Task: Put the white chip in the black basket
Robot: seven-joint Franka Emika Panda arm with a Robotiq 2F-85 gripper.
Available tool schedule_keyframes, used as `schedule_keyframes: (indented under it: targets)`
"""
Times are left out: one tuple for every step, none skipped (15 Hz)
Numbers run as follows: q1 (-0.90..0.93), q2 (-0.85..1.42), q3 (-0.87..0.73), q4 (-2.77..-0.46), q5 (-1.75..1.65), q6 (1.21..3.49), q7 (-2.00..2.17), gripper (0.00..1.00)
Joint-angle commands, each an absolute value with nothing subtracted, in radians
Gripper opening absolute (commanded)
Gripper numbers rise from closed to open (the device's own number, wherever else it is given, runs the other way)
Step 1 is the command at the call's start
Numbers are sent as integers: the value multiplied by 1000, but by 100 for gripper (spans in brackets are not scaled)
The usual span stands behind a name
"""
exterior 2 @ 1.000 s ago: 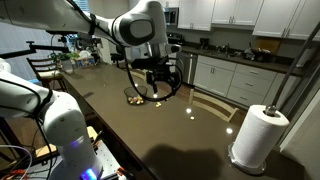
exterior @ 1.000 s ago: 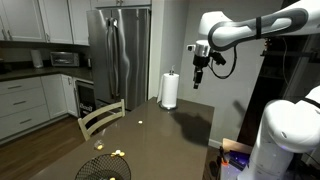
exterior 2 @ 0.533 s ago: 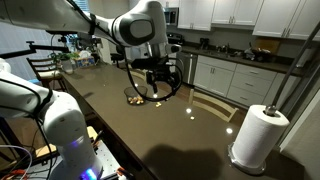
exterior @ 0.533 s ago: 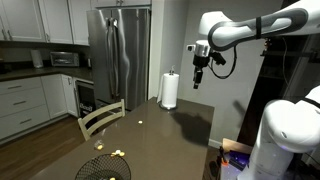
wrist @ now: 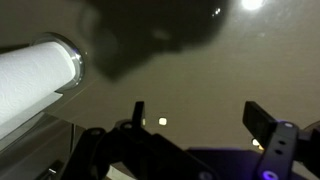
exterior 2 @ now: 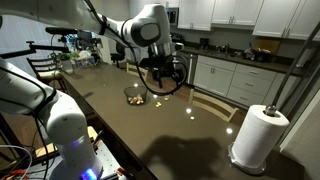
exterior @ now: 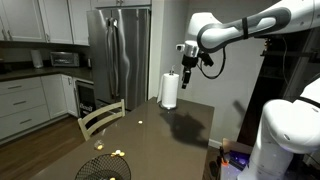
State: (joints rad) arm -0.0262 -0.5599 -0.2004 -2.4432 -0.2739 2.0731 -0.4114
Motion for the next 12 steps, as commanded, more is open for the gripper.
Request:
schedule_keyframes:
  targets:
    - [6, -381, -181, -2322, -208, 2124, -402, 100]
    - [12, -344, -177, -2296, -188, 2129, -406, 100]
    - [20, -292, -173, -2258, -165, 2134, -408, 100]
    - [22, -251, -168, -2226, -143, 2135, -409, 100]
    - [23, -206, -163, -2190, -123, 2132, -412, 100]
    - [20, -169, -157, -2156, -104, 2126, -414, 100]
    - [16, -123, -151, -2117, -88, 2123, -413, 100]
    - [10, -85, -147, -2084, -75, 2119, -415, 100]
    - [5, -43, -144, -2045, -60, 2115, -417, 100]
    - [-1, -4, -141, -2010, -47, 2114, -418, 100]
    - [-8, 37, -139, -1974, -37, 2110, -419, 100]
    - [-16, 70, -134, -1942, -31, 2106, -416, 100]
